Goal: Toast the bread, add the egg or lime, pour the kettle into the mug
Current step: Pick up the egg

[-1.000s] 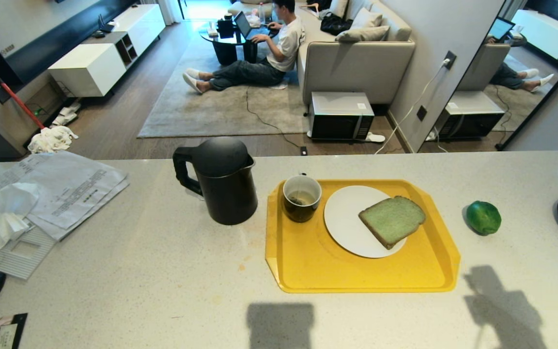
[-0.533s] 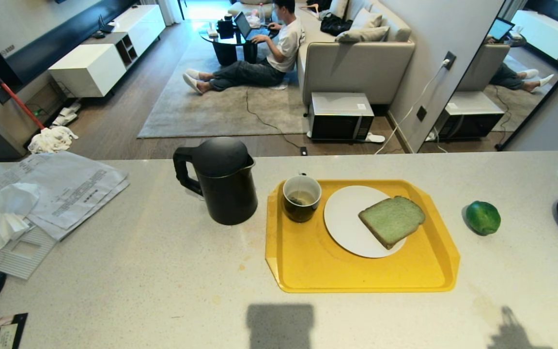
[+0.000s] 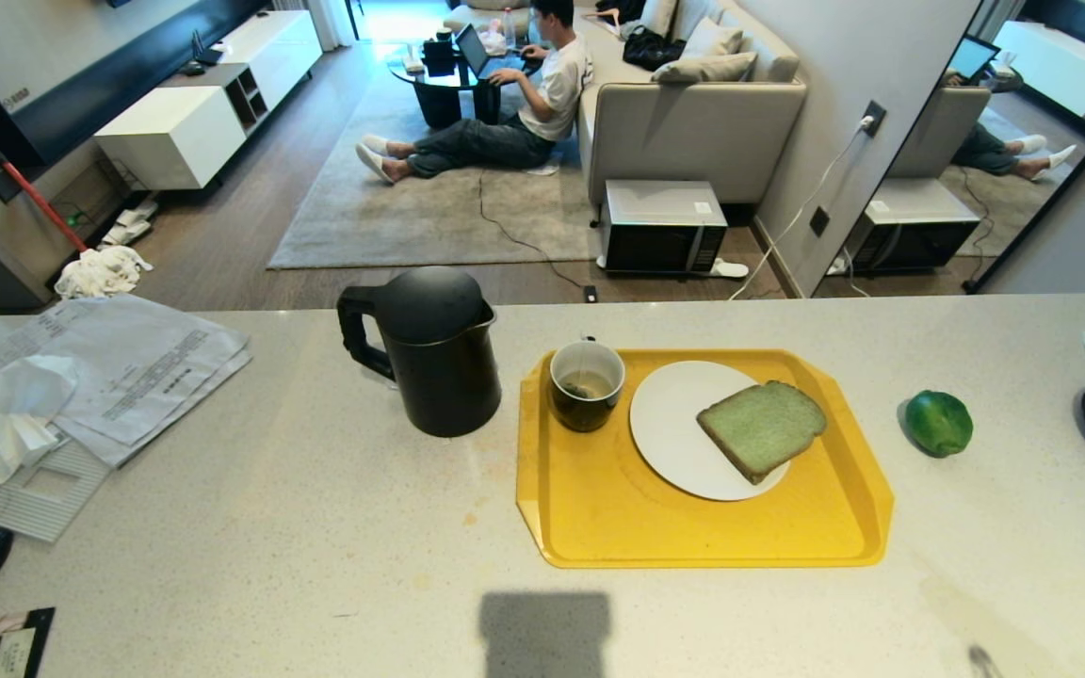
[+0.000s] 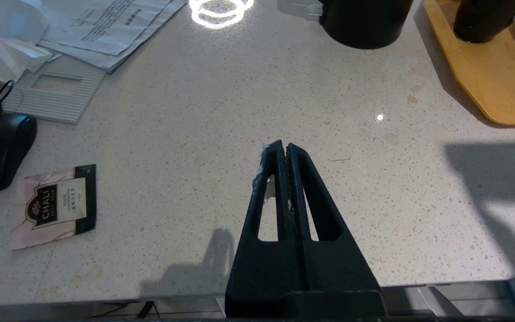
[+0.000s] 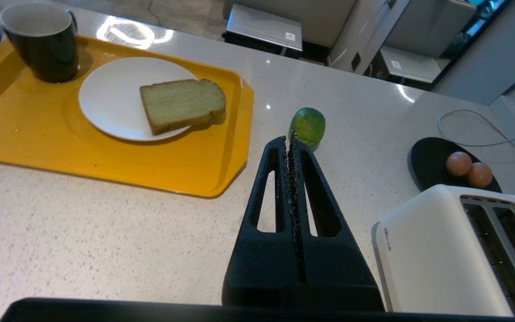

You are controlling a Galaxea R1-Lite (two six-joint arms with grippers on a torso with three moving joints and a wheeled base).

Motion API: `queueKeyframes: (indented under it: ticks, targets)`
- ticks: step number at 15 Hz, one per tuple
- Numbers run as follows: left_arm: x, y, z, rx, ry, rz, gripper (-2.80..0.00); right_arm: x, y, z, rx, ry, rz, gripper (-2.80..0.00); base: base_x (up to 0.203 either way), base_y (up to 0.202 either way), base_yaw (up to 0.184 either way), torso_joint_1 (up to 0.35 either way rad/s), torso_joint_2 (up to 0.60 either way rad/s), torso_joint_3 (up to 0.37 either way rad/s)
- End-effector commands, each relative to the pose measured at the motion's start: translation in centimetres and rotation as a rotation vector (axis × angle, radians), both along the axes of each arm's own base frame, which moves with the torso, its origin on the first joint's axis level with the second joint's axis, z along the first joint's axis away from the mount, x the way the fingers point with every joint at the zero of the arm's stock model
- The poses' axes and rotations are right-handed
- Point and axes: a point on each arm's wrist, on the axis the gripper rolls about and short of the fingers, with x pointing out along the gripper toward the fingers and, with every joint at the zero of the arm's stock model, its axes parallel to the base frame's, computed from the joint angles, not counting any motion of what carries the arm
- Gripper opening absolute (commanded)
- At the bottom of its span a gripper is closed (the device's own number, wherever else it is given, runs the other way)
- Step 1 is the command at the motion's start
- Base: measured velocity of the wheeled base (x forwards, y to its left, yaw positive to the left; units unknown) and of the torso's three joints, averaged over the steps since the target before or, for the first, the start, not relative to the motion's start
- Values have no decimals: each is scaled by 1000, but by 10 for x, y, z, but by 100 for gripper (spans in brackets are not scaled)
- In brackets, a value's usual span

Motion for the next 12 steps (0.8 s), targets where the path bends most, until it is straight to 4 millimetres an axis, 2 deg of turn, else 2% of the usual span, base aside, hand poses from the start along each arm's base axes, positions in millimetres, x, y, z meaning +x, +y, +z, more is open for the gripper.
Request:
queueKeyframes:
  ticks: [1,8,12]
  targets:
    - [0,0,0,0,2,0,-280,-11,0,-20,-17,-56,24,-280,0,0,0,0,0,0]
    - [0,0,0,0,2,0,-280,-8,1,-29,-23,-34,36,-280,0,0,0,0,0,0]
    - [0,0,0,0,2,0,-280,-1,1,-48,-2,37,60,-280,0,0,0,0,0,0]
